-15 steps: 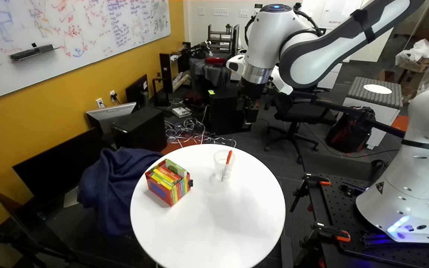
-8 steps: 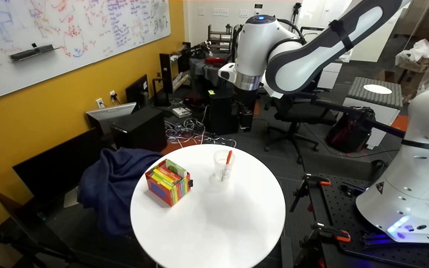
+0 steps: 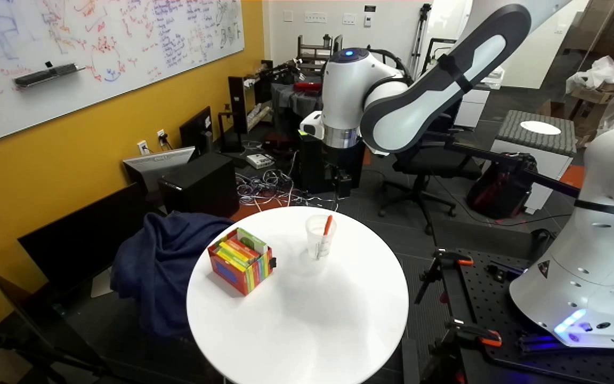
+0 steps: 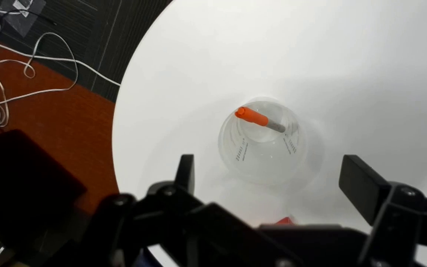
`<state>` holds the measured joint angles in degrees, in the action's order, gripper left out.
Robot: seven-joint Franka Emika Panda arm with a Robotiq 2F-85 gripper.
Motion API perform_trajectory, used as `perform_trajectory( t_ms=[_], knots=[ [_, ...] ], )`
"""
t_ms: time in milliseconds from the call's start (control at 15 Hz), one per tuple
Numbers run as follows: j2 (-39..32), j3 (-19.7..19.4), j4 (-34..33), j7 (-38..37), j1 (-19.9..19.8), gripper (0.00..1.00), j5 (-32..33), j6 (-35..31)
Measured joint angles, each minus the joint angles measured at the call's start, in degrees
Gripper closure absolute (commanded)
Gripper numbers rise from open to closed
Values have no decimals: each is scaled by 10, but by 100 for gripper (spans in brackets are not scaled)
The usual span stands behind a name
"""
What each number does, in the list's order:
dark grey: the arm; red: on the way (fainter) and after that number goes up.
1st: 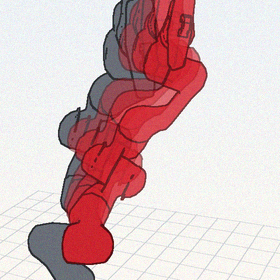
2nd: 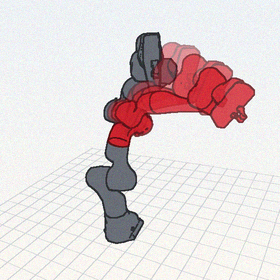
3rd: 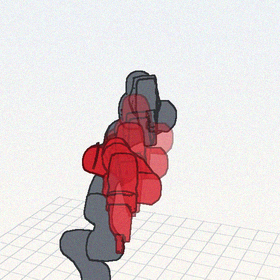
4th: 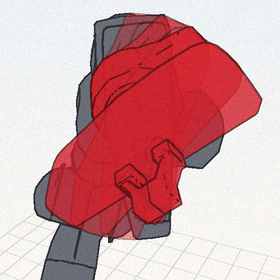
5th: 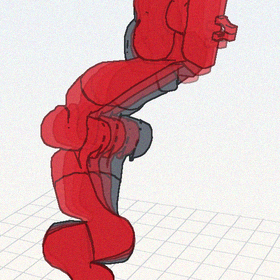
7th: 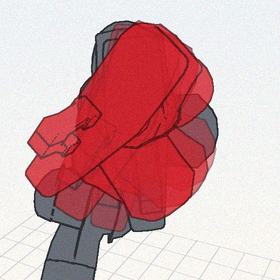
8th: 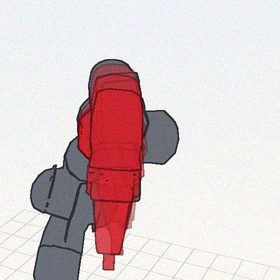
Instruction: Put the marker on the table
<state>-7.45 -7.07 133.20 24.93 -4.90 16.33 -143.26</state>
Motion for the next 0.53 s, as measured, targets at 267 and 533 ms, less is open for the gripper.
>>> perform_trajectory(
  t_ms=[267,533],
  knots=[
    [-24,5,-8,0,0,0,0,1],
    [-48,5,-19,0,-1,0,0,3]
  ],
)
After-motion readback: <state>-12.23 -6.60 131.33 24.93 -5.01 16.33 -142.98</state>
